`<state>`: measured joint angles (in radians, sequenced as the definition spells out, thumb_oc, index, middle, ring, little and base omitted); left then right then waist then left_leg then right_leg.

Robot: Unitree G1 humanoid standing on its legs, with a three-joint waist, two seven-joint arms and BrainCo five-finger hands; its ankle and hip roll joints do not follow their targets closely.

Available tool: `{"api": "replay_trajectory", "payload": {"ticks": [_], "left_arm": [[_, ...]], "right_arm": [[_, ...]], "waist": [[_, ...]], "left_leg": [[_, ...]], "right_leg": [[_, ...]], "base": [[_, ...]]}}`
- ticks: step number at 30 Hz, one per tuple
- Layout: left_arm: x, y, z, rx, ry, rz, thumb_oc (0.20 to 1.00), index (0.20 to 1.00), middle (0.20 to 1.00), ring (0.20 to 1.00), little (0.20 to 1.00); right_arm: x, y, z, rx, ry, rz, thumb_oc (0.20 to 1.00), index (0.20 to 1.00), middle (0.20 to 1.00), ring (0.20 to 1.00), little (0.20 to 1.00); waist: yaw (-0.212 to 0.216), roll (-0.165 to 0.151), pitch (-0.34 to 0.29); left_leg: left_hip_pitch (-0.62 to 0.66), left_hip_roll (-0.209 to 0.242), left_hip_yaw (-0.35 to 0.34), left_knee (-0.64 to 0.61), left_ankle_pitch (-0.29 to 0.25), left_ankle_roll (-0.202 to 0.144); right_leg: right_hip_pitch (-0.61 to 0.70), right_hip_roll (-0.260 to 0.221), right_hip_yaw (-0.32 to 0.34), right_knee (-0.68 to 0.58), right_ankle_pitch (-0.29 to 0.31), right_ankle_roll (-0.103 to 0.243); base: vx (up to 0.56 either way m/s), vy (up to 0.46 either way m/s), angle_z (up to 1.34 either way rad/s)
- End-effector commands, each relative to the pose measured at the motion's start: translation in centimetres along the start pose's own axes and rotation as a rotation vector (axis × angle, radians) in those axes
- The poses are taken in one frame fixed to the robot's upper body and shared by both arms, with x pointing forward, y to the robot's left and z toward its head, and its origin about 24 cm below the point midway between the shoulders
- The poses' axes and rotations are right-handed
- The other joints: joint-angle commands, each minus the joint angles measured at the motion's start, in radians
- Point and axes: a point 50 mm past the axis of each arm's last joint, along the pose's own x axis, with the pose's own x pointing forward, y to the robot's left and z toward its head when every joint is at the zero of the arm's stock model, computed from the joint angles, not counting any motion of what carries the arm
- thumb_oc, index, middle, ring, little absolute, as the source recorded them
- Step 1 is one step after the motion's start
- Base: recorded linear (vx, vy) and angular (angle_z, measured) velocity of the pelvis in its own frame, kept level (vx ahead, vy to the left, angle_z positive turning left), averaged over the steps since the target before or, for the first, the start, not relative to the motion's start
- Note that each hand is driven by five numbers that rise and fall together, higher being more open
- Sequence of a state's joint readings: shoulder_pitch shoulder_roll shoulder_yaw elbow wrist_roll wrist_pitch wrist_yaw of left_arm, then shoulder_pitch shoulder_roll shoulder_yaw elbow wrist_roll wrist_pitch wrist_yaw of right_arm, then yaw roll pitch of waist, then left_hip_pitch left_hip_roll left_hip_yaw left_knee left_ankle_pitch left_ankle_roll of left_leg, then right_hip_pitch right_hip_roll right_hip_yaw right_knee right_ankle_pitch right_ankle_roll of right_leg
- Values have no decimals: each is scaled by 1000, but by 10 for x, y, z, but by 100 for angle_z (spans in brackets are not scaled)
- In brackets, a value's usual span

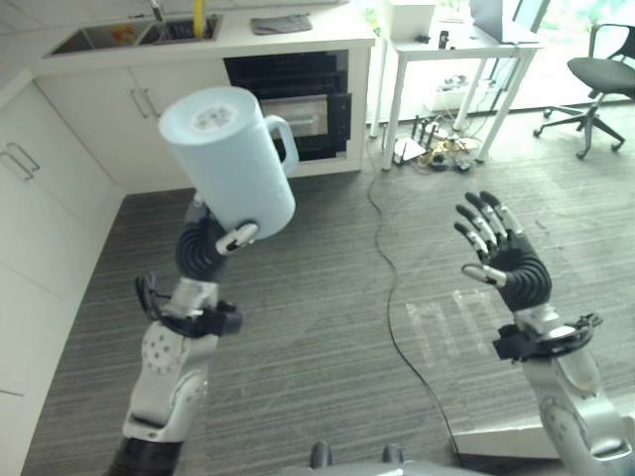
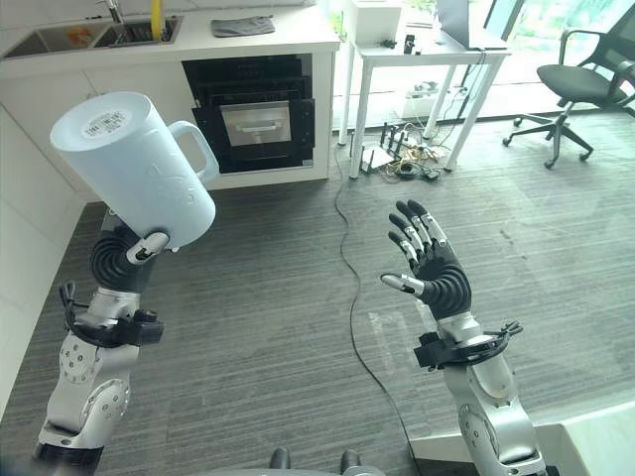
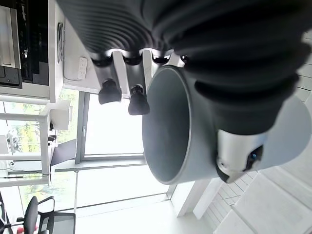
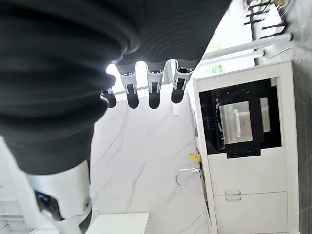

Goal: Place the dishes in the dishwasher.

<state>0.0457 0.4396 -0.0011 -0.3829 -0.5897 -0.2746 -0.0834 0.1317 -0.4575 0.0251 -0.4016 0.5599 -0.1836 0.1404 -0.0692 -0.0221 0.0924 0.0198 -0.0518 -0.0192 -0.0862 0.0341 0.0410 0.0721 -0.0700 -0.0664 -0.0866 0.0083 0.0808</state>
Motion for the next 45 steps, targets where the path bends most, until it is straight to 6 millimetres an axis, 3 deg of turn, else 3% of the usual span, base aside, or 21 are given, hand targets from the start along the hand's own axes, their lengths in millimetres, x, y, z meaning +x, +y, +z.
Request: {"api": "replay_trajectory", "payload": {"ticks": [1, 5, 6, 8, 11, 12, 14, 20, 25, 26, 27, 28, 29, 30, 31, 33, 35, 39, 40, 41, 45], "left_arm": [[7, 2, 14, -14, -120, -7, 200, 200, 200, 200, 200], [-2, 9, 16, -12, -123, 36, 200, 200, 200, 200, 200], [-2, 10, 17, -8, -128, 44, 200, 200, 200, 200, 200], [-3, 8, 16, -21, -139, 46, 200, 200, 200, 200, 200], [-2, 9, 12, -31, -110, 50, 200, 200, 200, 200, 200], [-7, 14, 11, -28, -102, 55, 200, 200, 200, 200, 200], [-16, 18, 11, -23, -95, 67, 200, 200, 200, 200, 200], [-17, 22, 11, -12, -79, 76, 200, 200, 200, 200, 200], [-2, 12, 11, -1, -64, 4, 200, 200, 200, 200, 200], [-1, 10, 10, 11, -45, -21, 200, 200, 200, 200, 200], [-2, 10, 9, 15, -39, -20, 200, 200, 200, 200, 200], [-2, 11, 10, 31, -36, -9, 200, 200, 200, 200, 200], [0, 12, 12, 32, -38, -22, 200, 200, 200, 200, 200], [0, 12, 12, 32, -38, -22, 200, 200, 200, 200, 200], [1, 12, 13, 48, -42, -24, 200, 200, 200, 200, 200], [2, 8, 9, 46, -42, -35, 200, 200, 200, 200, 200], [2, 4, 7, 49, -43, -46, 200, 200, 200, 200, 200], [0, 4, 4, 58, -13, -21, 200, 200, 200, 200, 200], [0, 5, 3, 53, -2, -11, 200, 200, 200, 200, 200], [0, 4, 3, 48, 5, -5, 200, 200, 200, 200, 200], [-4, 5, 0, 47, 13, 19, 200, 200, 200, 200, 200]], "right_arm": [[9, 4, 22, -16, -143, 35, 1000, 1000, 1000, 1000, 1000], [3, 0, 20, -22, -109, 43, 1000, 1000, 1000, 1000, 1000], [2, -1, 20, -20, -104, 49, 1000, 1000, 1000, 1000, 1000], [-1, -4, 19, -33, -88, 58, 1000, 1000, 1000, 1000, 1000], [5, -5, 16, -39, -83, 55, 1000, 1000, 1000, 1000, 1000], [3, -6, 17, -43, -75, 68, 1000, 1000, 1000, 1000, 1000], [-3, -8, 14, -43, -60, 76, 1000, 1000, 1000, 1000, 1000], [-7, -10, 15, -13, -60, 76, 1000, 1000, 1000, 1000, 1000], [3, 0, 15, 1, -93, 45, 1000, 1000, 1000, 1000, 1000], [4, 5, 13, 21, -99, 35, 1000, 1000, 1000, 1000, 1000], [4, 7, 12, 37, -95, 43, 1000, 1000, 1000, 1000, 1000], [4, 11, 8, 44, -77, 66, 1000, 1000, 1000, 1000, 1000], [1, 7, 11, 45, -77, 60, 1000, 1000, 1000, 1000, 1000], [1, 7, 11, 45, -77, 60, 1000, 1000, 1000, 1000, 1000], [-1, 1, 15, 49, -89, 54, 1000, 1000, 1000, 1000, 1000], [-3, -1, 16, 40, -90, 50, 1000, 1000, 1000, 1000, 1000], [-4, 1, 14, 41, -91, 41, 1000, 1000, 1000, 1000, 1000], [0, -1, 16, 47, -90, 34, 1000, 1000, 1000, 1000, 1000], [2, 0, 17, 48, -90, 36, 1000, 1000, 1000, 1000, 1000], [1, -1, 19, 46, -89, 38, 1000, 1000, 1000, 1000, 1000], [-2, -2, 18, 40, -79, 56, 1000, 1000, 1000, 1000, 1000]], "waist": [[18, 18, -28], [23, 9, -25], [21, 1, -12], [20, -10, 35], [32, 19, 47], [47, 30, 49], [62, 33, 48], [72, 37, 28], [108, 5, -11], [120, 16, -13], [117, 23, -9], [94, 37, 5], [86, 19, 14], [86, 19, 14], [56, 9, 32], [10, 6, 41], [-13, 8, 47], [-37, 7, 9], [-41, 16, -7], [-44, 29, -18], [-52, 21, -10]], "left_leg": [[63, 25, 77, -1, -17, -39], [68, 23, 85, 57, -26, -48], [37, 27, 104, 162, -39, -63], [-110, 62, 132, 458, 63, -113], [-123, 163, 211, 125, 155, -132], [-147, 192, 182, 11, 240, -151], [-261, 225, 126, -1, 254, -169], [-175, 191, 139, -1, 214, -144], [-127, 83, 109, -1, 168, -66], [-93, 55, 91, -1, 138, -36], [-72, 52, 94, -1, 125, -30], [-32, 57, 105, -1, 106, -29], [-24, 33, 100, -1, 102, -26], [-24, 33, 100, -1, 102, -26], [31, 19, 84, -1, 66, -27], [78, 3, 58, -1, 14, -19], [116, 4, 46, -1, -25, -14], [206, 32, 74, 35, -113, -25], [222, 45, 74, 58, -99, -43], [189, 72, 76, 171, -3, -84], [76, 99, 82, 489, 111, -121]], "right_leg": [[-49, 61, -67, 82, 21, -13], [-22, 75, -40, 80, 10, -29], [-18, 74, -39, 90, 5, -40], [-1, 71, -46, 110, -1, -71], [55, 80, -65, 98, -34, -49], [93, 84, -59, 93, -56, -49], [127, 81, -46, 112, -99, -58], [158, 21, -37, 201, -136, -7], [127, -72, -69, 386, 31, 78], [59, -120, -76, 602, 107, 84], [14, -130, -71, 672, 122, 79], [-102, -83, -57, 687, 75, 46], [-97, -17, -110, 517, 18, 34], [-97, -17, -110, 517, 18, 34], [-131, -4, -144, 273, 40, 28], [-199, -10, -61, 127, 152, 51], [-257, -24, -28, 67, 224, 66], [-209, -8, -49, 5, 227, 57], [-190, 8, -48, 9, 217, 41], [-152, 37, -41, 8, 190, 9], [-94, 61, -2, 23, 143, -49]], "base": [[17, -60, 3], [63, -130, -11], [60, -171, -27], [72, -124, 16], [384, 233, 65], [466, 313, 25], [501, 340, 27], [418, 361, -40], [365, 378, -2], [361, 462, 40], [439, 488, 33], [442, 209, -11], [371, 117, -20], [489, -90, -28], [402, -111, 23], [494, -162, 76], [393, -191, 101], [668, -452, 41], [662, -532, -26], [435, -370, -21], [313, -327, -66]]}}
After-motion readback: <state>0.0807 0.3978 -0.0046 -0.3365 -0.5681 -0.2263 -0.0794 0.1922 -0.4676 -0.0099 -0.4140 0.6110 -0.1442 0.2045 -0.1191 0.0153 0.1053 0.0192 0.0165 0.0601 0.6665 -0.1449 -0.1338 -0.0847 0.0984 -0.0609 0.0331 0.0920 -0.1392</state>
